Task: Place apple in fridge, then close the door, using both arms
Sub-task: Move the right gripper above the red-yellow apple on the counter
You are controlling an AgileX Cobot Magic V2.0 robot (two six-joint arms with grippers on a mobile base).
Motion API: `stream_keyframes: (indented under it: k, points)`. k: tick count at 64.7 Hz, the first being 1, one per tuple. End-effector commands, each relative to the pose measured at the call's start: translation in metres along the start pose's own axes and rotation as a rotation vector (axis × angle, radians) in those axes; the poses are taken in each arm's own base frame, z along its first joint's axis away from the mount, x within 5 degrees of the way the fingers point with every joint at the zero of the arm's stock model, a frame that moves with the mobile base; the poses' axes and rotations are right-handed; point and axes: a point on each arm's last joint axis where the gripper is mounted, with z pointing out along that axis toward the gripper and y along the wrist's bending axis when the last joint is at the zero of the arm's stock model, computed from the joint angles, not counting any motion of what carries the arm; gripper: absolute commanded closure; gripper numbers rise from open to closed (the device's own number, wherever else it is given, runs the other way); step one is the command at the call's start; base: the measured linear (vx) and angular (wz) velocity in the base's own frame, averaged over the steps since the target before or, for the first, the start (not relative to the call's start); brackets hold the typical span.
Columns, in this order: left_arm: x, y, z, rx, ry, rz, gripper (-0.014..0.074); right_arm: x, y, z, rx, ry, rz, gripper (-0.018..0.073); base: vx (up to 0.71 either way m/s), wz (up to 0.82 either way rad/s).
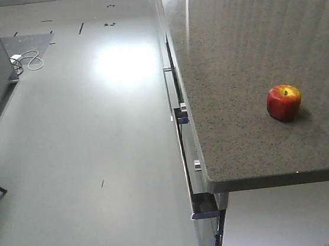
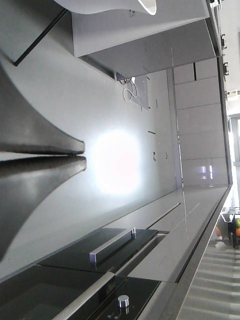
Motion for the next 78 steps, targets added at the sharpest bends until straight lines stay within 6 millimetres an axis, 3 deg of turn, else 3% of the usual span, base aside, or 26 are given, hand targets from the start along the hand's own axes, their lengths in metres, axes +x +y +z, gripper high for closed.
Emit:
stream_keyframes:
  k: [1,11,30,40,46,54,61,66,78]
  points:
    - [-0.013,-0.001,-0.003,0.011,-0.107,-0.011,0.0602,-0.014,-0.002,-0.002,0.01,-0.142,0.168,0.0562,0.0,0.0]
    - [-0.013,-0.001,-0.003,0.011,-0.107,-0.011,0.0602,-0.024,-0.001,-0.003,0.0,-0.155,0.269,0.0562,0.0,0.0]
    - [-0.013,-0.001,-0.003,0.011,-0.107,-0.011,0.0602,-0.123,0.02,-0.019,-0.102,-0.132,0.092,0.0536,0.0,0.0]
    - [-0.013,-0.001,-0.003,0.011,-0.107,-0.011,0.0602,-0.17,0.03,-0.013,-0.138,-0.071,-0.019,0.0412,0.0,0.0]
    - [-0.013,-0.001,-0.003,0.011,-0.107,-0.011,0.0602,-0.188,0.033,-0.007,-0.148,-0.052,-0.048,0.0258,0.0,0.0]
    - [-0.013,-0.001,-0.003,0.011,-0.107,-0.011,0.0602,-0.197,0.033,0.004,-0.143,-0.042,-0.048,0.0018,0.0,0.0]
    - [-0.013,-0.001,-0.003,0.011,-0.107,-0.011,0.0602,-0.196,0.031,0.011,-0.121,-0.04,-0.089,-0.0123,0.0,0.0]
    - [-0.013,-0.001,-0.003,0.011,-0.107,-0.011,0.0602,-0.195,0.031,0.016,-0.113,-0.025,-0.103,-0.016,0.0,0.0]
    - [-0.013,-0.001,-0.003,0.011,-0.107,-0.011,0.0602,-0.203,0.031,0.04,-0.106,0.016,-0.135,-0.0148,0.0,0.0]
